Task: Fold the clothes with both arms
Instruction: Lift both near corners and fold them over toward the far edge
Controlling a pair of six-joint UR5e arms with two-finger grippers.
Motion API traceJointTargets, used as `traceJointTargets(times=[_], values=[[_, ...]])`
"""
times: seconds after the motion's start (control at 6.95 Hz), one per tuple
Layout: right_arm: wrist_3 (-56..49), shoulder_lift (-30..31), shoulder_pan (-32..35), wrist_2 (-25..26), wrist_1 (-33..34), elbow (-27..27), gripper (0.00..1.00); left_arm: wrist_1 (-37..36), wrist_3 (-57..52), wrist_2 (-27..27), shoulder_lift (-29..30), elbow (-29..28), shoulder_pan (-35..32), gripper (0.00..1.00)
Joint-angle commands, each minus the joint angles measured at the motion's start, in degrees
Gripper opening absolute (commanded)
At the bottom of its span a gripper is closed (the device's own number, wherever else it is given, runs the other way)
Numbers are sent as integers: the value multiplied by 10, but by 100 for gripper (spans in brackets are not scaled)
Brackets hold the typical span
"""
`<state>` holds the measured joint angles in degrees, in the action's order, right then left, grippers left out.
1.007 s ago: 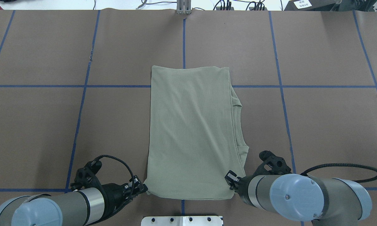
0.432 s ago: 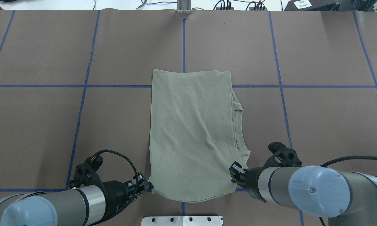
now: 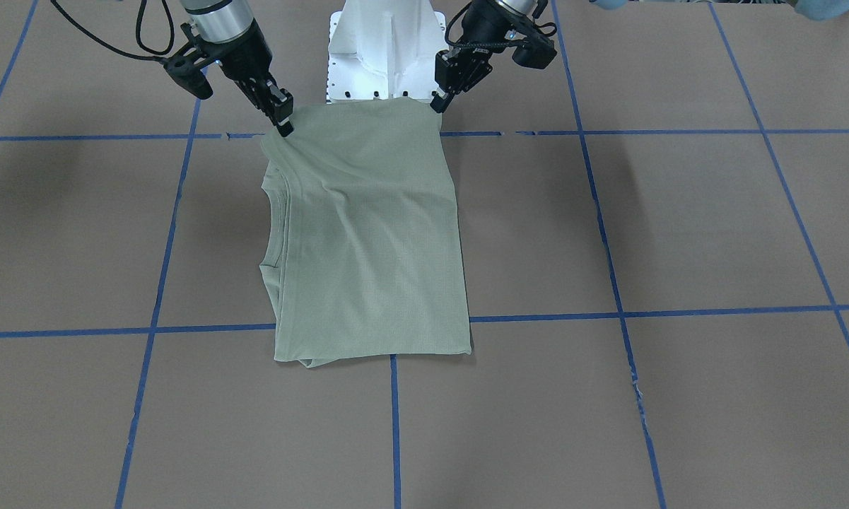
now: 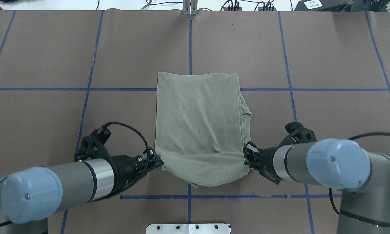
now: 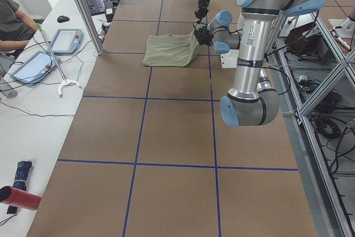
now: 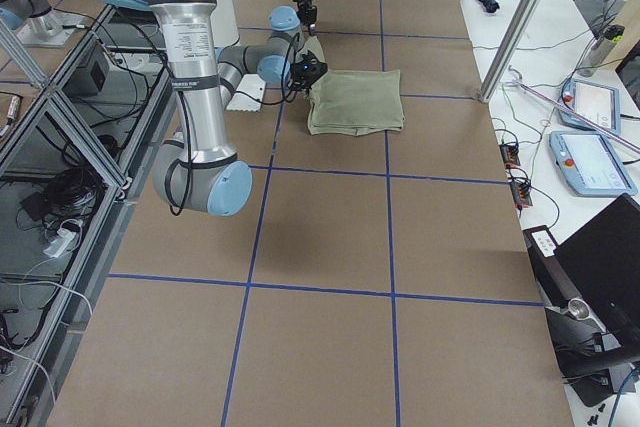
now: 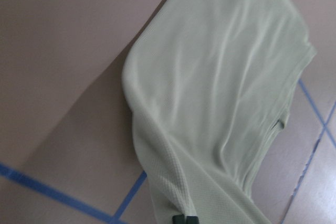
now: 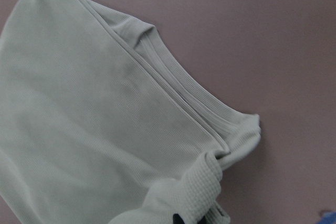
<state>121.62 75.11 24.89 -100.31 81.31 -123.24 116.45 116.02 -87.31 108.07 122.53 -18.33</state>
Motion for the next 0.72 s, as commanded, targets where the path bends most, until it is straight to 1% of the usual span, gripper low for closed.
traceJointTargets(times=[0.0, 0.14, 0.43, 0.58], values=[[-48, -79, 88, -48, 5, 101, 0, -3, -48, -20, 55, -83, -68, 0], [-99, -87, 103, -46, 1, 131, 0, 6, -63, -18, 62, -116, -85, 0], [-107, -157, 123, -47, -4, 224, 0, 17, -88, -18, 108, -195, -121, 0], [-117, -180, 131, -48, -4, 256, 0, 50, -104, -18, 119, -237, -136, 0]])
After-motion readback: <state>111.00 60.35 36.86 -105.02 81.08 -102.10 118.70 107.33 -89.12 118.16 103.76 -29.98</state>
